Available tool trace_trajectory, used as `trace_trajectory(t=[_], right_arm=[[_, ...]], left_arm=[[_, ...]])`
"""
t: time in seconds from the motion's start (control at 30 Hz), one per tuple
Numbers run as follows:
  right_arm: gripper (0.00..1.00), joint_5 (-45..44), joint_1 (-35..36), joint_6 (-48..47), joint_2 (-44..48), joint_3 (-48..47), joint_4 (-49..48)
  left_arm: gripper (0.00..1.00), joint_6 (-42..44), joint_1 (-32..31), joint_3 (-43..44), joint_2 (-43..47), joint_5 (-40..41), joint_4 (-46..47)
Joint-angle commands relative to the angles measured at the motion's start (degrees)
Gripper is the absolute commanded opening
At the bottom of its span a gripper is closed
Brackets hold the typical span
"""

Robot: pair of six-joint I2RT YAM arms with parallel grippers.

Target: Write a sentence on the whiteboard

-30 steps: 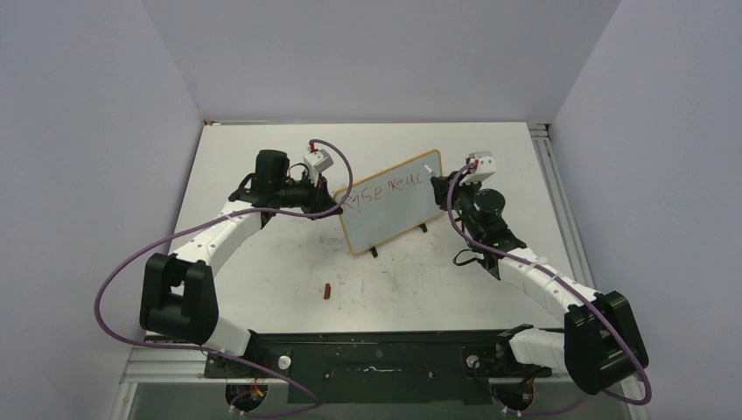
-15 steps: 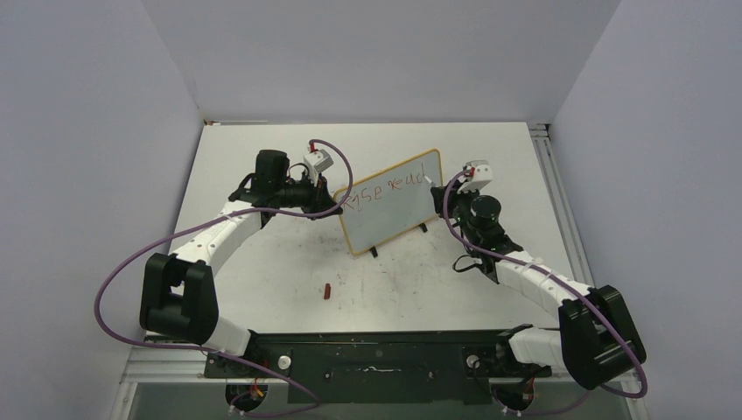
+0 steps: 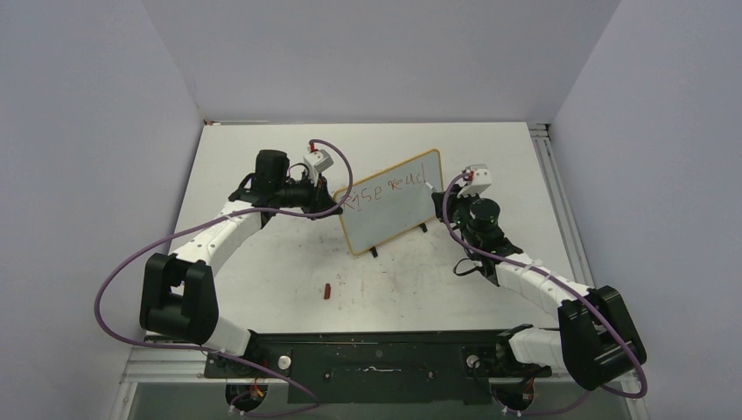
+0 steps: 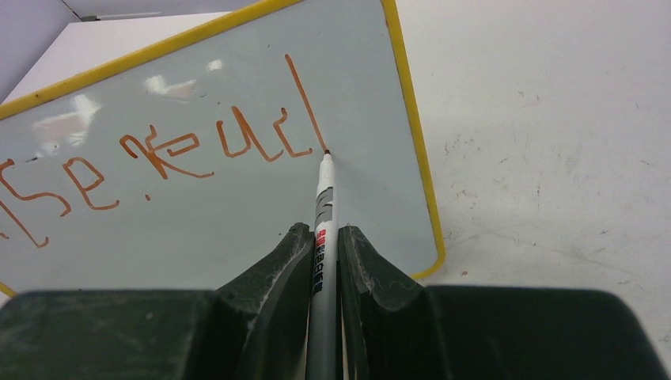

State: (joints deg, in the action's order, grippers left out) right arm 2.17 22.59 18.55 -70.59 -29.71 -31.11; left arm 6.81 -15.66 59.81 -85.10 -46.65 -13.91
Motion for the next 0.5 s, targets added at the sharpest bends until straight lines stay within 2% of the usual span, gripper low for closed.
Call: trace_trajectory(t=[0.0,0.47], right_arm=[[0.05,-0.86,0.08,-1.03,1.99,-4.82,-1.72],[0.05,-3.83,-0.61,-1.67,-0.26,-6.59,-1.38]], left_arm=[[0.0,2.3,-0.42,1.43,0.5,0.24,-1.71],[0.0,2.33,-0.43,1.38,0.46,0.26,-1.73]])
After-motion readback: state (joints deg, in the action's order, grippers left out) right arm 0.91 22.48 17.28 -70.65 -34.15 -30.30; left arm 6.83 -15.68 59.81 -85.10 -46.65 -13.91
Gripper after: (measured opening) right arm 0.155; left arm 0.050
